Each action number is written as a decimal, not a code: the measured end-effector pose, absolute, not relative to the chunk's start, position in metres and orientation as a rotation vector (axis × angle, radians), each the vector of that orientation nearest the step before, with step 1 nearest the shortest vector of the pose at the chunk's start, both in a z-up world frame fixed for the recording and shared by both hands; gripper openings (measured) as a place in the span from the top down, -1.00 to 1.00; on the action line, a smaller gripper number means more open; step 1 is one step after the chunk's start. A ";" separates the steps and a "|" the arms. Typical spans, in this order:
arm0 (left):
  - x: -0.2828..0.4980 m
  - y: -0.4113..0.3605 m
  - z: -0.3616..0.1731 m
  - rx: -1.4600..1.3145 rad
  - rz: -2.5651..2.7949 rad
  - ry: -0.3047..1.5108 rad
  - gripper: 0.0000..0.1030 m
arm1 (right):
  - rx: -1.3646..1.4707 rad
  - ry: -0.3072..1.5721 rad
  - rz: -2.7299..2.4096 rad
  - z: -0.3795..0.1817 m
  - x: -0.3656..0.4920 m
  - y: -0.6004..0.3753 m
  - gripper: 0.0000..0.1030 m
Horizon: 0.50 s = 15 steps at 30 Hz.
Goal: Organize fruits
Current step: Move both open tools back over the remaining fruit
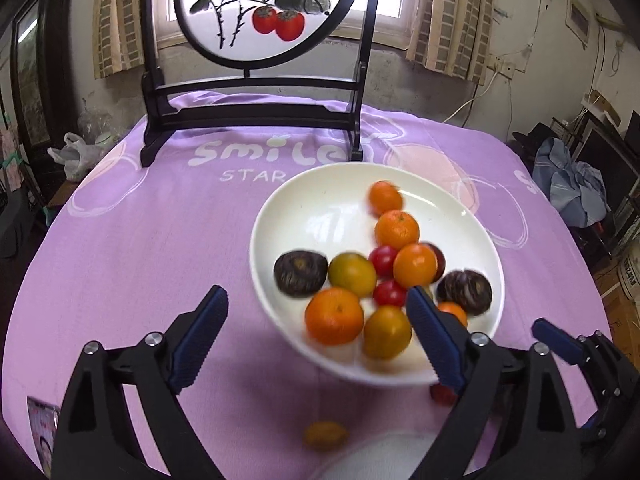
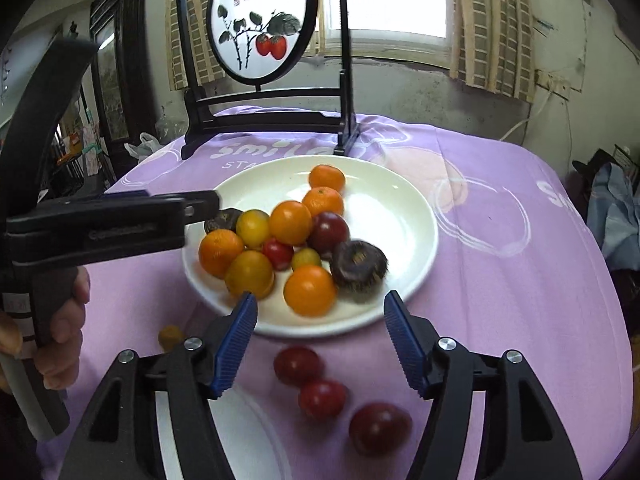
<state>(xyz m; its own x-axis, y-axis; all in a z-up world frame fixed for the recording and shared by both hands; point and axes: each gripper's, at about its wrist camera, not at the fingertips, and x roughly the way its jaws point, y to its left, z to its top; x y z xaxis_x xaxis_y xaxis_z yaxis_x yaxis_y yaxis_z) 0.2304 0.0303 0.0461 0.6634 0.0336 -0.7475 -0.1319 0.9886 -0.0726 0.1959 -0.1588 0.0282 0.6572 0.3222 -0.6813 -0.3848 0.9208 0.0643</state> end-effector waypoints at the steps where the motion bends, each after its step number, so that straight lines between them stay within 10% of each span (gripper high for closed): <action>1: 0.224 0.031 0.045 -0.127 0.093 0.842 -0.75 | -0.076 0.752 0.393 0.029 0.189 -0.166 -0.30; 15: 0.141 0.042 0.022 -0.151 0.110 0.899 -0.78 | -0.083 0.842 0.368 -0.004 0.127 -0.196 -0.41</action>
